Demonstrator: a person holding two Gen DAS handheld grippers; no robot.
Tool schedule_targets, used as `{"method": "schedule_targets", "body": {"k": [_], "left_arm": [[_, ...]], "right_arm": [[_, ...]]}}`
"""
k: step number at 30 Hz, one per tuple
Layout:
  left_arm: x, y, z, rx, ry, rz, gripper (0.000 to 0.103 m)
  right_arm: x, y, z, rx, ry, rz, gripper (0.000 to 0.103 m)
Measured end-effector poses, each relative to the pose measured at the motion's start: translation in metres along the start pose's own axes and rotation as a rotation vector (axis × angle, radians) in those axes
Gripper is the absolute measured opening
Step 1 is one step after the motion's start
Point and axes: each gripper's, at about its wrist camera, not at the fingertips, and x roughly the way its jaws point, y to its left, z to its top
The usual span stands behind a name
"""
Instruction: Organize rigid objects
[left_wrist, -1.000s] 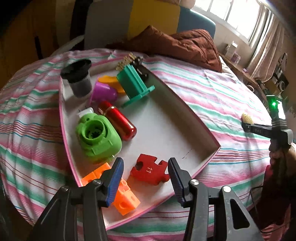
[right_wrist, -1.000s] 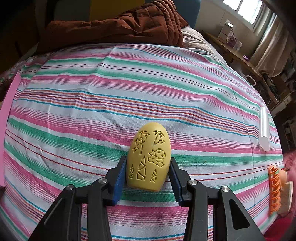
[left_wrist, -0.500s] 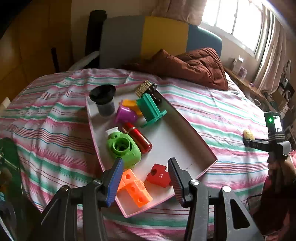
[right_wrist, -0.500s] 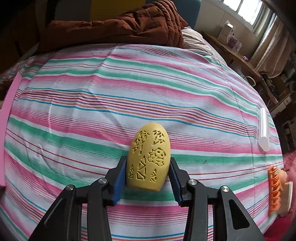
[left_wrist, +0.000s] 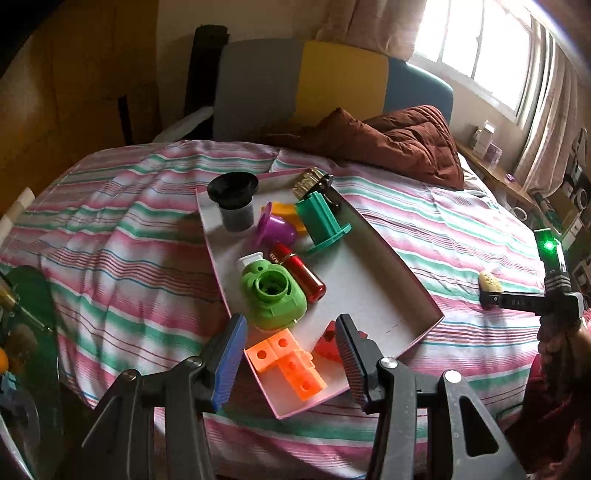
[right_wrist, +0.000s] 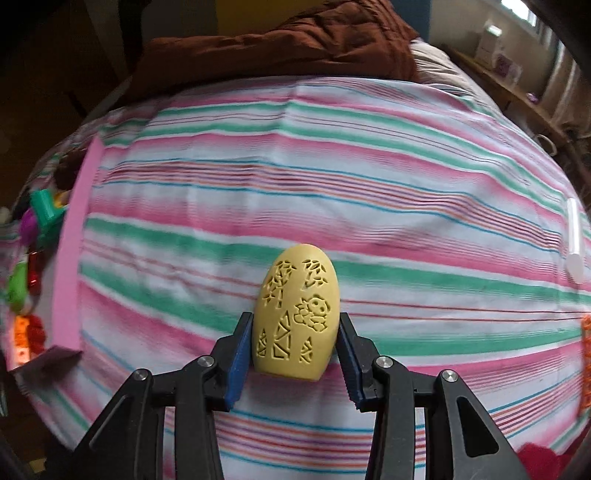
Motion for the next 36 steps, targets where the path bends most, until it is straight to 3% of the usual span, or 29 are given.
{"method": "schedule_targets", "body": {"k": [7,9,10,12,15,25,26,29,33,36], "left_arm": [[-0.002,0.013,-0.005,-0.030,-0.001,0.017,0.050],[0.000,0.018,-0.006,-0.050,0.005,0.021,0.050],[0.000,0.020,-0.007,-0.056,0.007,0.022,0.050],[0.000,0.024,-0.008,-0.067,0.010,0.026,0.050],[0.000,0.028,-0.010,-0.080,0.014,0.030,0.050],[0.002,0.037,-0.012,-0.101,0.021,0.032,0.050],[0.002,0.036,-0.012,-0.100,0.022,0.030,0.050],[0.002,0.034,-0.011,-0.092,0.022,0.026,0.050],[0.004,0.034,-0.011,-0.093,0.030,0.026,0.050],[0.005,0.035,-0.011,-0.094,0.034,0.030,0.050]], "right_arm": [[-0.021,0.045,0.005,-0.039,-0.056,0.099,0.040],[-0.029,0.065,0.009,-0.080,-0.077,0.130,0.022],[-0.033,0.072,0.011,-0.095,-0.087,0.142,0.020],[-0.041,0.092,0.015,-0.136,-0.109,0.177,0.020],[-0.044,0.117,0.018,-0.206,-0.134,0.164,0.020],[-0.030,0.098,0.023,-0.105,-0.093,0.136,0.017],[-0.027,0.095,0.026,-0.091,-0.087,0.153,0.018],[-0.020,0.095,0.034,-0.046,-0.081,0.178,0.049],[-0.011,0.109,0.046,-0.088,-0.090,0.154,0.063],[-0.001,0.121,0.057,-0.165,-0.083,0.093,0.064]]}}
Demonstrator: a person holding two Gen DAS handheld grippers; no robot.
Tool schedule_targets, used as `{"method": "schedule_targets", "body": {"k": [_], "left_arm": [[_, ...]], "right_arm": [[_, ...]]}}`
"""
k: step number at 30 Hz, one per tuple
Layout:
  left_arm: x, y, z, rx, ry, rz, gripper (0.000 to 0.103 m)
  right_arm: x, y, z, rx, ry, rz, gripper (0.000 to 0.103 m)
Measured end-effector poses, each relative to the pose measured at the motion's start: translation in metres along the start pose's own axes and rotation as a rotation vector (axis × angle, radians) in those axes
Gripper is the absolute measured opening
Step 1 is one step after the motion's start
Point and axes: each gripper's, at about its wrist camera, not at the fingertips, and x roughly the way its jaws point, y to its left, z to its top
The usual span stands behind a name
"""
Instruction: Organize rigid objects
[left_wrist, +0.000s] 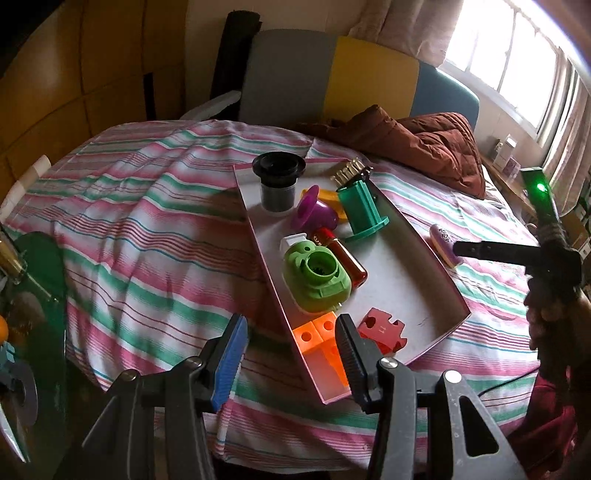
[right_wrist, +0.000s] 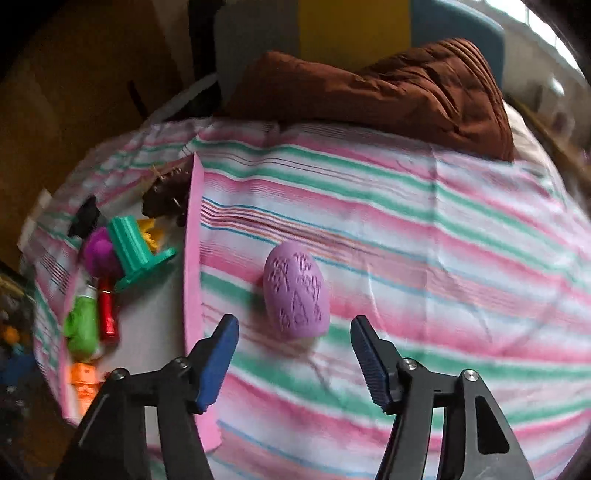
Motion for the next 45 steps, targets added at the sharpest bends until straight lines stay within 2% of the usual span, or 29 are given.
{"method": "schedule_targets", "body": {"k": [5,6,7,8,9,14,24,31,37,40,45], "left_arm": [[0.000,0.001,0.001,0.001,0.001,0.011,0.050],[0.000,0.001,0.001,0.001,0.001,0.012,0.050],[-0.001,0.001,0.001,0.002,0.000,0.012,0.050],[-0.001,0.001,0.001,0.003,-0.002,0.014,0.050],[-0.002,0.002,0.001,0.003,-0.004,0.016,0.050],[-0.003,0.003,0.003,-0.003,-0.011,0.018,0.050],[-0.010,-0.005,0.002,0.026,-0.032,0.023,0.050],[-0.015,-0.009,0.000,0.041,-0.036,0.031,0.050],[-0.014,-0.008,-0.001,0.039,-0.036,0.038,0.050],[-0.014,-0.007,-0.001,0.032,-0.036,0.045,0.050],[-0.019,0.000,0.000,0.009,-0.067,0.091,0.050]], "right_arm": [[0.025,0.001,0.016,-0.030,0.054,-0.013,0.064],[0.033,0.001,0.017,-0.030,0.072,-0.011,0.059],[0.041,0.000,0.016,-0.031,0.099,-0.011,0.046],[0.044,0.002,0.014,-0.037,0.110,-0.017,0.044],[0.040,0.004,0.011,-0.053,0.077,-0.030,0.044],[0.021,0.008,-0.013,-0.101,0.066,-0.030,0.043],[-0.022,-0.010,-0.070,-0.039,0.048,-0.027,0.044],[-0.033,-0.012,-0.079,0.012,0.020,-0.003,0.043],[-0.055,0.008,-0.060,0.008,-0.062,0.064,0.043],[-0.065,0.040,-0.047,-0.051,-0.095,0.120,0.043],[-0.052,0.092,-0.032,-0.160,-0.081,0.164,0.044]]}}
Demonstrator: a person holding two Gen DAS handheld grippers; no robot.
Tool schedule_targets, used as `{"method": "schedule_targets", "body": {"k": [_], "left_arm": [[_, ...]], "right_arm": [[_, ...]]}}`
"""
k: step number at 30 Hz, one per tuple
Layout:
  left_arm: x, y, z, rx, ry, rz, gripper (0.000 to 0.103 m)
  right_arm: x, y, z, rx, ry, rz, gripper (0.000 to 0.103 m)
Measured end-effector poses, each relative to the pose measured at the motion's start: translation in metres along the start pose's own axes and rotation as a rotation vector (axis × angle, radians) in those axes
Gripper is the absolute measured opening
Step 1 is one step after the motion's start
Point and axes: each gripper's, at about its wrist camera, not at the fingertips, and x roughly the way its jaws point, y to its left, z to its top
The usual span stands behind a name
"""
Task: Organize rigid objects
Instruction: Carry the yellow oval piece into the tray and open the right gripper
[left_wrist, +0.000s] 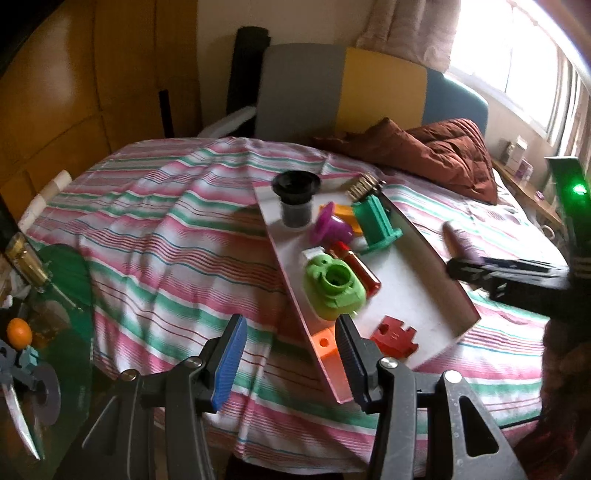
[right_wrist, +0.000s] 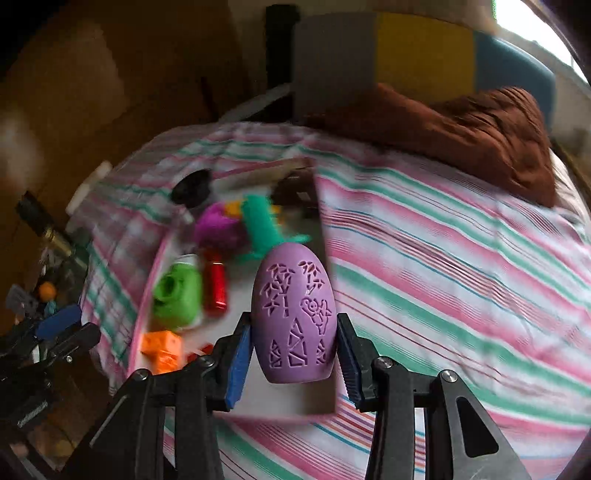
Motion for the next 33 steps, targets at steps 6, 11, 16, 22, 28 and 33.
{"method": "schedule_targets", "body": {"k": [6,11,16,22,28,33], "left_arm": [[-0.005,0.009,0.002,-0.035,-0.031,0.016,0.050],[-0.005,0.012,0.004,-0.053,-0.040,0.039,0.050],[-0.015,0.008,0.008,-0.049,-0.090,0.107,0.050],[-0.034,0.003,0.011,-0.061,-0.149,0.134,0.051],[-0.048,-0.002,0.008,-0.116,-0.189,0.167,0.051],[-0.049,-0.007,-0.005,-0.151,-0.188,0.137,0.051]], "right_arm": [[0.051,0.022,0.008,-0.062,0.082,-0.042,0.044],[0.073,0.023,0.003,-0.073,0.127,-0.070,0.044],[0.064,0.022,-0.001,-0.067,0.087,-0.062,0.052],[0.025,0.026,-0.005,-0.061,-0.037,-0.081,0.067],[-0.009,0.036,-0.024,-0.079,-0.117,-0.124,0.071],[-0.027,0.036,-0.047,-0.048,-0.161,-0.185,0.071]]}}
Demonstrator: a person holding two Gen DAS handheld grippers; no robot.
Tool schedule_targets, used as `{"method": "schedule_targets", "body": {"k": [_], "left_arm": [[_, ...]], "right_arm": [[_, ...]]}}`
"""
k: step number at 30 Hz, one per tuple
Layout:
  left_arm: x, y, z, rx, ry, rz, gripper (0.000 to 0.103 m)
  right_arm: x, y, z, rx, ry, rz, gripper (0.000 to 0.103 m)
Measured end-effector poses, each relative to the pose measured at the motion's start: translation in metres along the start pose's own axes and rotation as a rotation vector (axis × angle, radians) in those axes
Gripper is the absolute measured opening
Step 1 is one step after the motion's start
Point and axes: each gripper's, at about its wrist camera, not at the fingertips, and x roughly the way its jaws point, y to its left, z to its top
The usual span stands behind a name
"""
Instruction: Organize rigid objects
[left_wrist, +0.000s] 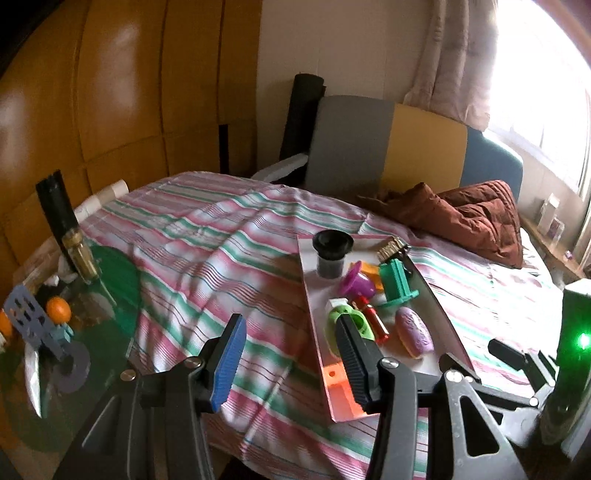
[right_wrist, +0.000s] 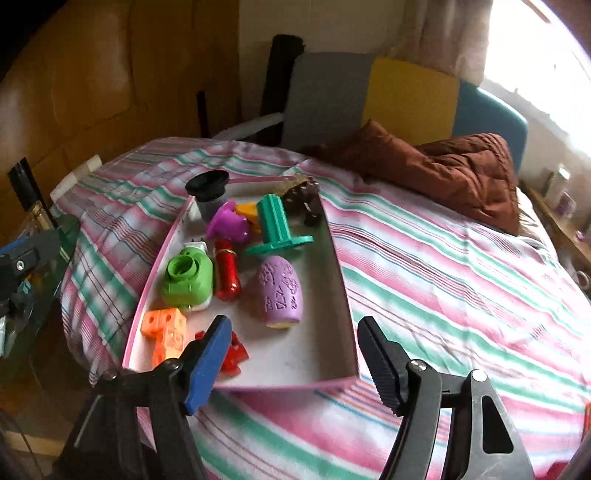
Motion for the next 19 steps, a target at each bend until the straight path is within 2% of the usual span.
{"method": "schedule_targets", "body": {"k": [5,14,19], "left_arm": [[0.000,-0.006,-0.007,0.010,0.014,-0.021,0.051],[-0.006,-0.008,-0.008,0.032,-0.037,-0.011,0.049],[-0.004,-0.005,-0.008,0.022,-0.019,-0.023,0.049]], "right_arm": [[-0.006,0.002,-0.009,0.022,-0.009,-0.005,0.072],[-0.008,0.012,-0.007,-0.003,-0.015,0.002,0.073],[-0.010,0.016,-0.004,-0.010,-0.025,-0.004,0.073]]}}
